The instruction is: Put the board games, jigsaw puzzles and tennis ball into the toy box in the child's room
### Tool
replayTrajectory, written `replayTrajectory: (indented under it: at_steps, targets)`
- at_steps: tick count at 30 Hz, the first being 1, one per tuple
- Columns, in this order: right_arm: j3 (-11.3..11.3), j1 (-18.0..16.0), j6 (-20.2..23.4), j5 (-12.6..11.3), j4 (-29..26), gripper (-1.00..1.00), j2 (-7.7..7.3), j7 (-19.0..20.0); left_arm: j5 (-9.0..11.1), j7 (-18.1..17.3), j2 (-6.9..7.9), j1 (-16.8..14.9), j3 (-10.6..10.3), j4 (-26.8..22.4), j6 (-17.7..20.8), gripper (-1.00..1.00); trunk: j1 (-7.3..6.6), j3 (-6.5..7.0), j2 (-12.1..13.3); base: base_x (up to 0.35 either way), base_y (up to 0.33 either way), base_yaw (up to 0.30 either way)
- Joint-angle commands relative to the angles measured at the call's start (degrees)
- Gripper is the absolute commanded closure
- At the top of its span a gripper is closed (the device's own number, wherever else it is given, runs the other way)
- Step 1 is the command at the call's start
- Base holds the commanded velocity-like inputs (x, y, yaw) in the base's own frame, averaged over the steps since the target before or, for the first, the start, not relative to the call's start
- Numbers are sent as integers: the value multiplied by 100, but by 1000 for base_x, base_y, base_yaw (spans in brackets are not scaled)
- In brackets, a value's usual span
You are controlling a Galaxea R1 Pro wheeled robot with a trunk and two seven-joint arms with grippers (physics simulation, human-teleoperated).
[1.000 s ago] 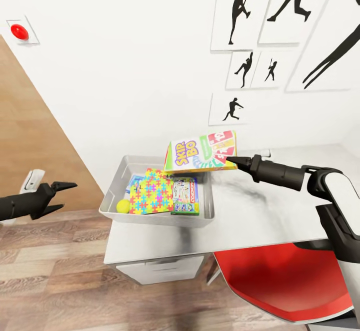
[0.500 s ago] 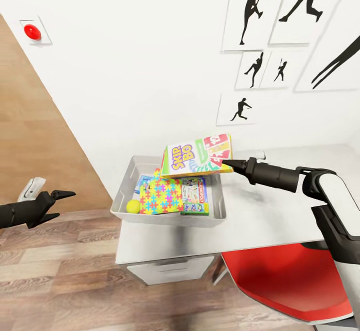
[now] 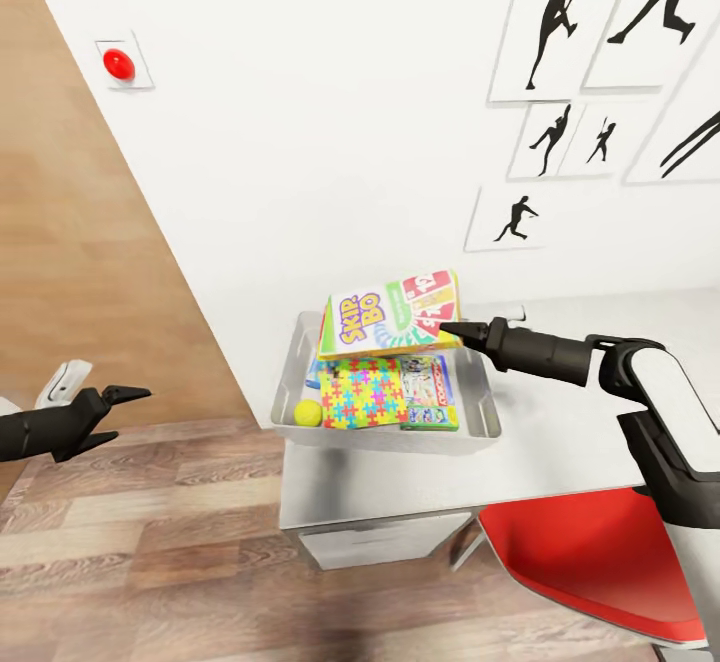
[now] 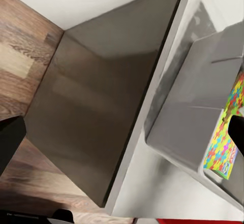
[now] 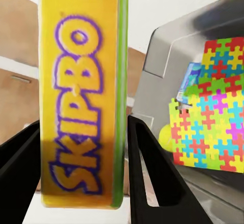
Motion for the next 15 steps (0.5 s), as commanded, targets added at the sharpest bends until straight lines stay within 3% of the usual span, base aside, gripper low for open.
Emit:
replayTrajectory:
  at_steps: [1, 8, 15]
  targets:
    - [6, -7, 3, -69, -5, 100, -4, -60, 54, 60, 0, -6, 5, -2, 16, -100, 3, -10, -11, 0, 151, 0]
    - [14, -7, 3, 45, 46, 100, 6, -61, 25, 63, -5, -1, -1, 12, 13, -100, 3, -10, -11, 0, 79, 0]
    - [19, -7, 3, 94, 181, 100, 30, -63, -128, 62, -16, 0, -8, 63, 12, -100, 3, -10, -11, 0, 26, 0]
